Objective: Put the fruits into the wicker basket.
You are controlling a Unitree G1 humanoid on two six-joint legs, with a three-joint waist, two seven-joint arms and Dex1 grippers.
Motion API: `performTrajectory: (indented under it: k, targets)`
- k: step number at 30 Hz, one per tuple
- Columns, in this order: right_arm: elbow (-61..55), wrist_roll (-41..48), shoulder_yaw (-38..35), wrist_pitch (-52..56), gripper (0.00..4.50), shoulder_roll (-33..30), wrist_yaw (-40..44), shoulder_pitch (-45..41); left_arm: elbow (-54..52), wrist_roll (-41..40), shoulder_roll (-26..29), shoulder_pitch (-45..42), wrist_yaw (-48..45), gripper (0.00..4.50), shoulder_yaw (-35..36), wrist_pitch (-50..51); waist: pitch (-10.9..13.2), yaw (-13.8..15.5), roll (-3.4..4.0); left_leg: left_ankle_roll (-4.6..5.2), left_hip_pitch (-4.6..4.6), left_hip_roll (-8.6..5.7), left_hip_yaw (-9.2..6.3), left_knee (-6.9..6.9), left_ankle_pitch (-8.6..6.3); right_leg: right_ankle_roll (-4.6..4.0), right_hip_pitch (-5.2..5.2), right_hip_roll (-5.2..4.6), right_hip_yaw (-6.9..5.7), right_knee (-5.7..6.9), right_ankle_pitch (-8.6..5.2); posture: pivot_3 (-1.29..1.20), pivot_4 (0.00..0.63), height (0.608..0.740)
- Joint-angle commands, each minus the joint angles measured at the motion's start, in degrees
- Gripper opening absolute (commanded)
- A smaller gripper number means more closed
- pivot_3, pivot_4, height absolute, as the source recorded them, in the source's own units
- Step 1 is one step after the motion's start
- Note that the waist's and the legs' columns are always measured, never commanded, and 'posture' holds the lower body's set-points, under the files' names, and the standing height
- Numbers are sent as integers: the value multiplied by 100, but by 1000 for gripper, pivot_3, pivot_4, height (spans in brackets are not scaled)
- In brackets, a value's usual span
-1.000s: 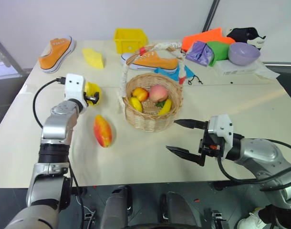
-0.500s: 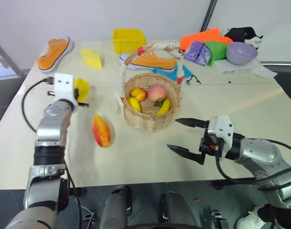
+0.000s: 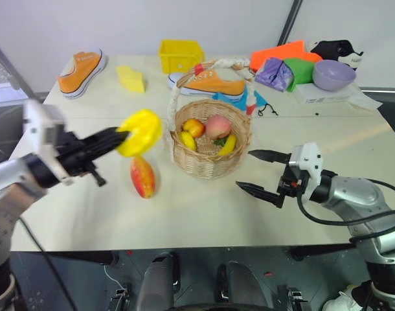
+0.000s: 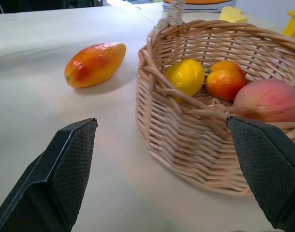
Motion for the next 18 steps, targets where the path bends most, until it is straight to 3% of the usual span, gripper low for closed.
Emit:
performTrajectory:
  k: [1, 3, 7, 11, 16, 18]
  targets:
    - [92, -42, -298, -157, 4500, -129, 49, -88, 39, 596, -421, -1288, 580, 51, -1544, 156, 0, 8, 0, 2, -1, -2, 1, 2, 1, 1, 3, 2, -1, 0, 0, 0, 150, 733]
    - [74, -47, -351, -151, 4500, -141, 29, -68, 351, 1249, -744, -1962, 771, 51, -2322, -15, 1, 3, -1, 29, -4, -4, 1, 7, 17, 4, 25, 17, -4, 3, 2, 0, 150, 733]
    - [-159, -59, -397, -78, 4500, -80, -145, 70, 1358, 2295, -1237, -2824, 963, 51, -3206, -360, 1, -27, 0, 33, -2, -1, 11, 7, 19, 26, 20, 51, 5, 5, 12, 0, 150, 733]
    - [-349, -57, -415, -16, 4500, -42, -317, 200, 1796, 2523, -1550, -3077, 773, 51, -3381, -480, 1, -25, 0, 27, -7, 9, 9, 2, 23, 38, -2, 77, 6, 21, 17, 0, 150, 733]
    - [-579, -16, -556, 81, 4500, -50, -521, 422, 1600, 2279, -1516, -2806, 432, 2251, -2892, -539, 3, -16, 0, 23, -9, 14, 9, 4, 25, 39, -3, 77, 8, 23, 17, 0, 150, 733]
    - [-635, -10, -602, 93, 4500, -58, -544, 502, 1211, 1806, -1398, -2413, 367, 2251, -2236, -356, 2, -42, 0, 23, -8, 21, 9, 4, 25, 38, -3, 74, 12, 21, 17, 0, 150, 733]
